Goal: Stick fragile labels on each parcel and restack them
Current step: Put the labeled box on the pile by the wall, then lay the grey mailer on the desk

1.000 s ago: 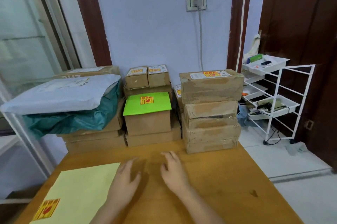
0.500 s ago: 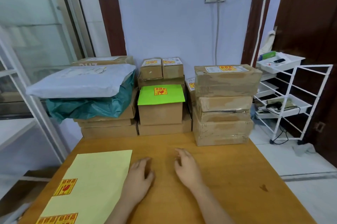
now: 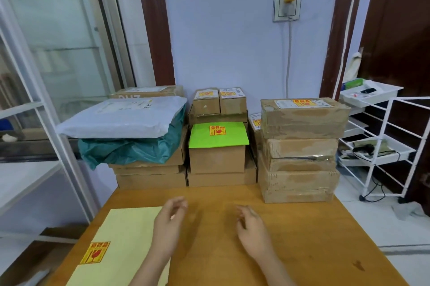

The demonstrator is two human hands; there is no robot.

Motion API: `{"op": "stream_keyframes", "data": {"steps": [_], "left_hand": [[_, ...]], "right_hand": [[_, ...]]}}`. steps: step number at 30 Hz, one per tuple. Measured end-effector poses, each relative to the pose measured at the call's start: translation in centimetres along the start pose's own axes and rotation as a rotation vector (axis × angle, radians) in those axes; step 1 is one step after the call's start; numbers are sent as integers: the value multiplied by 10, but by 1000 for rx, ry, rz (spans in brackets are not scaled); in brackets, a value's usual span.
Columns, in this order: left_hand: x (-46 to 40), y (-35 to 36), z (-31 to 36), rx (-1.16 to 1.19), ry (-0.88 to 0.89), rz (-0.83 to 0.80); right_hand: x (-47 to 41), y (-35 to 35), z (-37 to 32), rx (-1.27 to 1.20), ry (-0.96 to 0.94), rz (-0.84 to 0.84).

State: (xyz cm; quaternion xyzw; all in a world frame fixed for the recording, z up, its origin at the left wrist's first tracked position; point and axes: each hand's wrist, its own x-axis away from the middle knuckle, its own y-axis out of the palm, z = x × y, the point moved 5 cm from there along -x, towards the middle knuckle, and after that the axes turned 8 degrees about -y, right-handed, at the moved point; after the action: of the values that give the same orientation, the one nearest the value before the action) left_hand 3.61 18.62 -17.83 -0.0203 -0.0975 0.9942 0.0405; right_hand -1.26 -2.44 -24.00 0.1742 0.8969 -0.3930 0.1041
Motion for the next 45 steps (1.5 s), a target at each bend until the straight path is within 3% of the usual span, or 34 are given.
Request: {"op": "stream_keyframes", "data": {"steps": [5,9,18,28,33,39,45], "left_hand": [[-41,-49,70,438,-44,203],[-80,-82,114,418,-91,307],[-102,-90,127,524,-273,285],[-115,-115,129,605,-282,284],[-113,-126,133,702,-262,222],[-106,-127,136,705,-186,202],[-100,-128,138,612,-232,225]], "right_hand": [[0,-1,0,-1,-4,-10],[0,-1,-2,23,-3,-20],[-10,-6,-12,-9,41,-86],[-95,-63,-192,-391,-200,-34],[-119,-51,-225,-499,-86,-103],[-132,-43,-228,-879,212,-154],[-139,-35,-232,-967,237,-142]]}}
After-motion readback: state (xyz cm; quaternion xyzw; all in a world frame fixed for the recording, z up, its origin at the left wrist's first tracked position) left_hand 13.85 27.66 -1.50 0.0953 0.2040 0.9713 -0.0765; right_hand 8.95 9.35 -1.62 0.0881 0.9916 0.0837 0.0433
